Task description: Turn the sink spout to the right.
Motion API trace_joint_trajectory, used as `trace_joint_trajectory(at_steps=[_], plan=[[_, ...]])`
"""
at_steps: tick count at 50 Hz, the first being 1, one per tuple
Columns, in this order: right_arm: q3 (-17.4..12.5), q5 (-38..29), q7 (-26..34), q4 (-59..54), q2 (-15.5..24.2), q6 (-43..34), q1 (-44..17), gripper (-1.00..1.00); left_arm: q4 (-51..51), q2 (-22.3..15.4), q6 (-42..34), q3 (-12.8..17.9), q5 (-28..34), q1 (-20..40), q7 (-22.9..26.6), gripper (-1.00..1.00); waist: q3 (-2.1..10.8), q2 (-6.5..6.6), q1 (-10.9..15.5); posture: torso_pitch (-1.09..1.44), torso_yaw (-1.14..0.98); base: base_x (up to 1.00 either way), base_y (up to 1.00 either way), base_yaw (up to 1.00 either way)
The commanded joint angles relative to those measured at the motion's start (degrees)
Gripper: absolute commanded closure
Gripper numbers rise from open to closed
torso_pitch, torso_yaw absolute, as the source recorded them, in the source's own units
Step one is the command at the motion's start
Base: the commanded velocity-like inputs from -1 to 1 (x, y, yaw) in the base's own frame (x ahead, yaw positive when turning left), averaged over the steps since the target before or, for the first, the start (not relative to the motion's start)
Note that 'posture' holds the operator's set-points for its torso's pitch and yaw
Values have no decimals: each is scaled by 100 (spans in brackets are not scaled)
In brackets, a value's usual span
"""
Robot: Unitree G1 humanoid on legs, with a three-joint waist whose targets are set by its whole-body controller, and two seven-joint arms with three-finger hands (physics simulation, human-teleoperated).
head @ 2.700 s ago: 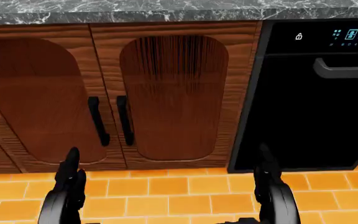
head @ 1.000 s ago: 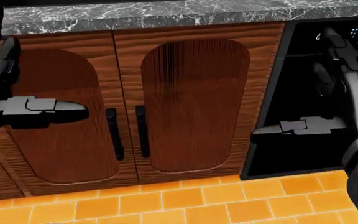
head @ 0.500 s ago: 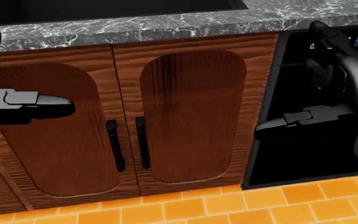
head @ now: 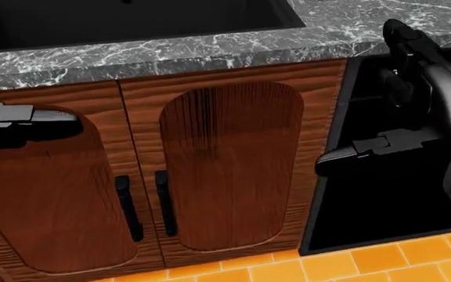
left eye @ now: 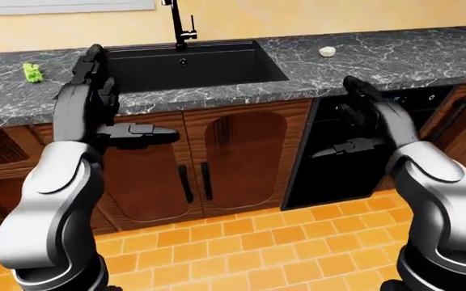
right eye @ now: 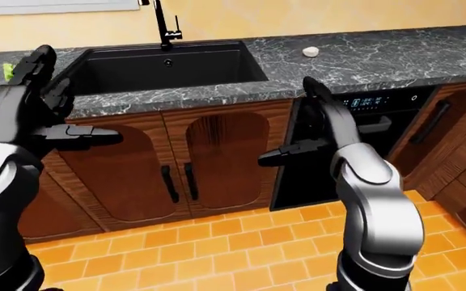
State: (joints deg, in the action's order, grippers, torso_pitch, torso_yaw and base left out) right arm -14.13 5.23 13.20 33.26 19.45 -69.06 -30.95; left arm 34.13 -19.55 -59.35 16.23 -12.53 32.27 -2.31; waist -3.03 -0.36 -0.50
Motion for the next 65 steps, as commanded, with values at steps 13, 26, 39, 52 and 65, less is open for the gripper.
trace_joint_trajectory(at_steps=[13, 26, 39, 52, 65], plan=[[-34, 50, 29, 227, 64, 53, -217, -100, 198, -232, 19, 177, -85, 247, -97, -100, 150, 291, 108, 0, 0, 35, 0, 0], [-104, 190, 19, 372, 243, -507, -674, -100, 205, -625, -529, 400, -436, 789, -193, -100, 8, -185, 167, 0, 0, 19, 0, 0], [-148, 239, 8, 354, 355, -614, -806, -100, 146, -972, -776, 487, -780, 1141, -380, -100, 214, 175, 90, 0, 0, 5, 0, 0], [-103, 253, 25, 421, 396, -764, -913, -100, -22, -1180, -699, 617, -977, 1152, -450, -100, 72, 44, 10, 0, 0, 4, 0, 0], [-137, 238, 75, 445, 500, -815, -1013, -100, -356, -1837, -718, 1051, -1602, 1293, -683, -100, 148, 90, 15, 0, 0, 0, 0, 0]])
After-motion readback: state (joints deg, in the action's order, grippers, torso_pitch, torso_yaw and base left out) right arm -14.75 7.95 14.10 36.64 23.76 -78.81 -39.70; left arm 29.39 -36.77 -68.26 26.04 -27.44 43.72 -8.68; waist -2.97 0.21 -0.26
